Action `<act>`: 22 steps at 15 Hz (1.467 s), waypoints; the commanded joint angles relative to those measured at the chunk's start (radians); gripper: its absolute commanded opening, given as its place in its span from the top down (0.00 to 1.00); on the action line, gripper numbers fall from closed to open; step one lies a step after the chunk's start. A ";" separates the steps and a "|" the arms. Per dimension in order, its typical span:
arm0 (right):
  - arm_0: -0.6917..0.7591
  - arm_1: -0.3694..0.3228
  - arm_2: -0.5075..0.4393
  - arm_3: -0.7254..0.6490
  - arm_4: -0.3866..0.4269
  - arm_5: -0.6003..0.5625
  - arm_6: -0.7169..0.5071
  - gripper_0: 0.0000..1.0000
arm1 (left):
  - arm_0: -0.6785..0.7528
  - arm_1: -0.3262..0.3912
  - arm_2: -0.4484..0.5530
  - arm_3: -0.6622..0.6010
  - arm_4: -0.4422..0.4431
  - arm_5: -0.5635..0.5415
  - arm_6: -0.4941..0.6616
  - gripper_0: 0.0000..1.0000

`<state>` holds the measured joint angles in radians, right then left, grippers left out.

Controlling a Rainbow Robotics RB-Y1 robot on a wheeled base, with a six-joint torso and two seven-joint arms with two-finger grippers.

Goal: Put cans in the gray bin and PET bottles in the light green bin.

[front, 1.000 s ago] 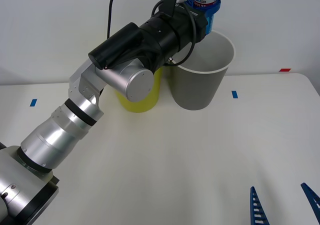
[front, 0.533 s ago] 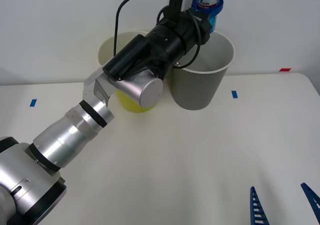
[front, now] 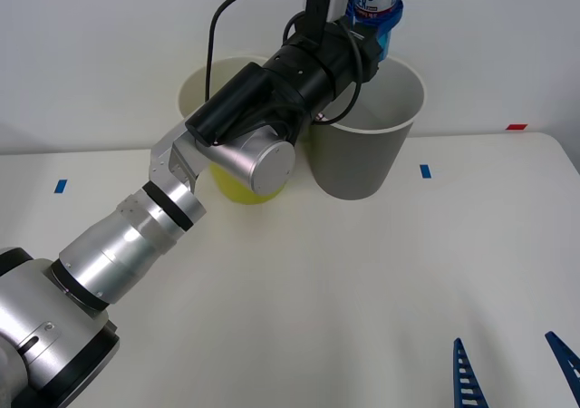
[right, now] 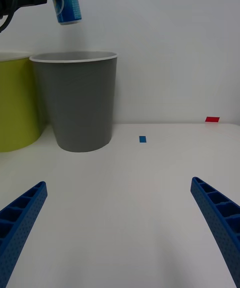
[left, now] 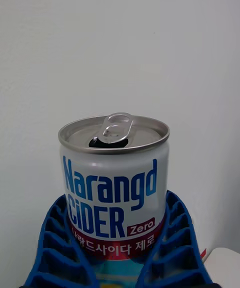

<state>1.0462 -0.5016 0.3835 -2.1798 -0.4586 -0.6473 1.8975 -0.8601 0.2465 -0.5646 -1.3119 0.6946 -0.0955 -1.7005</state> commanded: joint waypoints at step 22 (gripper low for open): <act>0.000 0.000 0.000 0.000 0.000 0.000 0.000 0.00 | 0.128 0.145 0.190 -0.454 -0.001 0.497 0.012 0.00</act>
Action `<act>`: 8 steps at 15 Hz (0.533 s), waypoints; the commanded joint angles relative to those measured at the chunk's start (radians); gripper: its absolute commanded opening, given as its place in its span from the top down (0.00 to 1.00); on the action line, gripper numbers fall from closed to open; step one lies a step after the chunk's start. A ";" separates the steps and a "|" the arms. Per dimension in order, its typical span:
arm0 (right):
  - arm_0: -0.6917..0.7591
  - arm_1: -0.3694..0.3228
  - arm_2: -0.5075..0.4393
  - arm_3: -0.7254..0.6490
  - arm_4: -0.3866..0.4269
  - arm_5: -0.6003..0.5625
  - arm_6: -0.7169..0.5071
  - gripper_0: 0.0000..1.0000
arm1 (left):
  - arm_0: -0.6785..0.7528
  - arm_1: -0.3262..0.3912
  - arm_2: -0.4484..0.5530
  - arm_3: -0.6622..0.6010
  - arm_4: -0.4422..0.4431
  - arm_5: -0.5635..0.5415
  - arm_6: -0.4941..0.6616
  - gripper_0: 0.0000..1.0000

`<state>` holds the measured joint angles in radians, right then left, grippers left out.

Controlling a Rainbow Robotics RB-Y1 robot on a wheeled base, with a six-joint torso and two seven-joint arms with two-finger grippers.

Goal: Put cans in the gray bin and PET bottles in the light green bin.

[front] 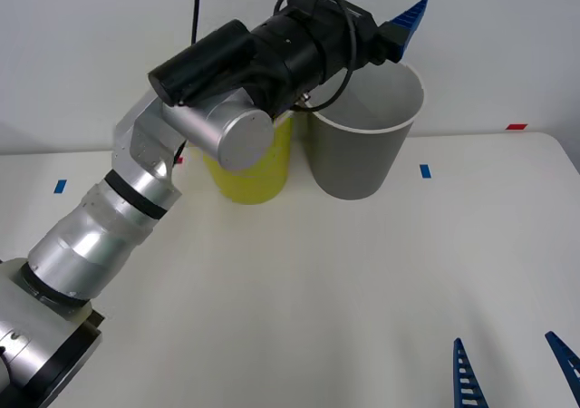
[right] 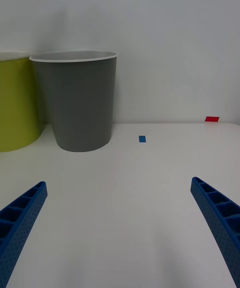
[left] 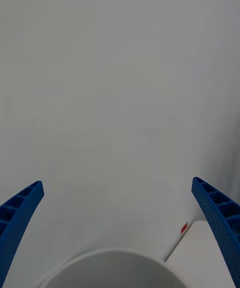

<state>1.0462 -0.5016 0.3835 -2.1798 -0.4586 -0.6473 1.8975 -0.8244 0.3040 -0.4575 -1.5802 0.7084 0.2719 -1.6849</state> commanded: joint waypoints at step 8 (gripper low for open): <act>0.000 0.000 0.000 0.000 0.000 0.000 0.000 0.00 | 0.294 0.251 0.298 -0.541 0.002 0.320 0.019 0.00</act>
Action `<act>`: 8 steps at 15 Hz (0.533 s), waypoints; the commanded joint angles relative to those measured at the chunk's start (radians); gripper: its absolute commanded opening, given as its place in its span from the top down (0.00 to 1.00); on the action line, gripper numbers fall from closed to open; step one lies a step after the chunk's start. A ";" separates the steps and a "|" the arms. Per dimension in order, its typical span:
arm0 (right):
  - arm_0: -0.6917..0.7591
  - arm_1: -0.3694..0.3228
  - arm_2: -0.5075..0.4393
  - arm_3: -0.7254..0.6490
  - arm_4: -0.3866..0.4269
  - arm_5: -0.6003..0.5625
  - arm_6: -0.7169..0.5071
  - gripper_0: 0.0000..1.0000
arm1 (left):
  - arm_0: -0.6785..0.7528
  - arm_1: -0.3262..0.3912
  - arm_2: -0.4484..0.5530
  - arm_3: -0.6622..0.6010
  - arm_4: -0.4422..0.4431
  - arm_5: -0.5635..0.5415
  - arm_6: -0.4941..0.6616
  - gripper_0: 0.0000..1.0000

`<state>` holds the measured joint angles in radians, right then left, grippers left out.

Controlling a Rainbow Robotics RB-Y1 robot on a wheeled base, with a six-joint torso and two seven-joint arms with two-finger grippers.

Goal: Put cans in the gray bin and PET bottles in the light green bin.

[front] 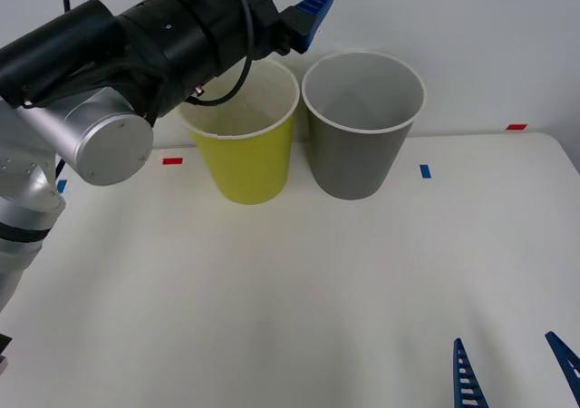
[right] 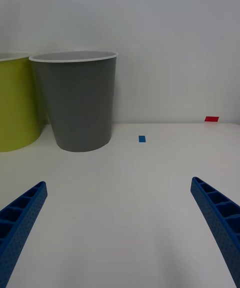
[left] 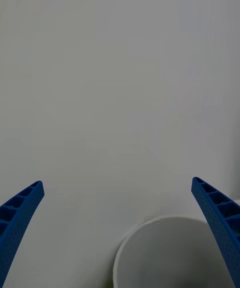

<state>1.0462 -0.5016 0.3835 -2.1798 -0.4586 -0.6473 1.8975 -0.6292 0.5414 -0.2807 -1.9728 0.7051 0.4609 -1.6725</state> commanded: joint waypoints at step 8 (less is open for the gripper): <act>0.000 0.000 0.000 0.000 0.000 0.000 0.000 0.00 | 0.571 0.038 0.403 -0.488 0.027 0.142 0.026 0.00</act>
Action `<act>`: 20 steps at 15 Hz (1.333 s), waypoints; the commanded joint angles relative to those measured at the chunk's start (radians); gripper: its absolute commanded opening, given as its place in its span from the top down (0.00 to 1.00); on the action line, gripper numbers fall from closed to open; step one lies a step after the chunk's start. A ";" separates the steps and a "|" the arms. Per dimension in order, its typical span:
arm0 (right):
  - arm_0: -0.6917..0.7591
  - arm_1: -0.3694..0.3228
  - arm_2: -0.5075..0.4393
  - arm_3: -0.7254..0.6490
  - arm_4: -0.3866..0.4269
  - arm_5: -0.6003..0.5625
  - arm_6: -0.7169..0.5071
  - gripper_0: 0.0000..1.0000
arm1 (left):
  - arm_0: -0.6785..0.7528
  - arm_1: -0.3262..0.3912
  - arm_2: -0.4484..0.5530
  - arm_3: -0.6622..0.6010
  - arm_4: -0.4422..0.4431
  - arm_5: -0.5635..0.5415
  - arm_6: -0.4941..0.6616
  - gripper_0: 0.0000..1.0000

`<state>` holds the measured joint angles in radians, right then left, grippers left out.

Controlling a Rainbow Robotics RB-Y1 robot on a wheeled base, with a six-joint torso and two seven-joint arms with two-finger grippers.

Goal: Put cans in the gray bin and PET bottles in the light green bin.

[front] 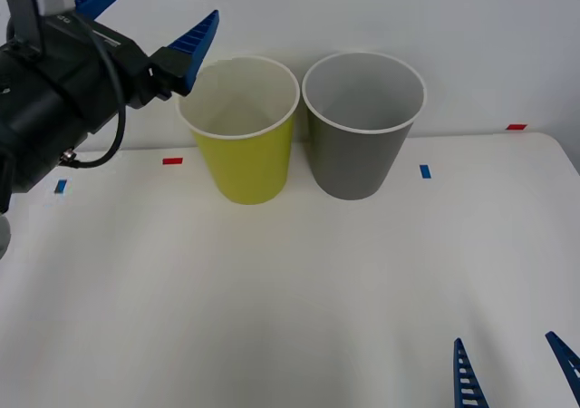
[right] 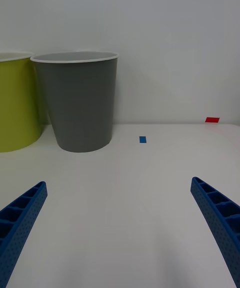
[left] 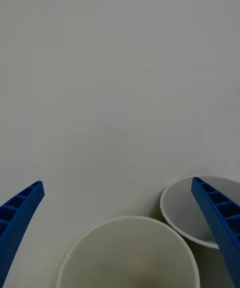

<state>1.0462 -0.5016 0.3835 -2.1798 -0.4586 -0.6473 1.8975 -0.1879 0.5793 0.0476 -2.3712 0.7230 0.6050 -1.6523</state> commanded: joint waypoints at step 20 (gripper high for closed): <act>0.000 0.000 0.000 0.000 0.000 0.000 0.000 0.00 | 1.036 -0.010 -0.032 -0.138 -0.120 -0.807 -0.020 0.00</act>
<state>1.0462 -0.5016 0.3835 -2.1798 -0.4587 -0.6473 1.8975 0.8186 0.5740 0.0521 -2.5368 0.6360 -0.1607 -1.6703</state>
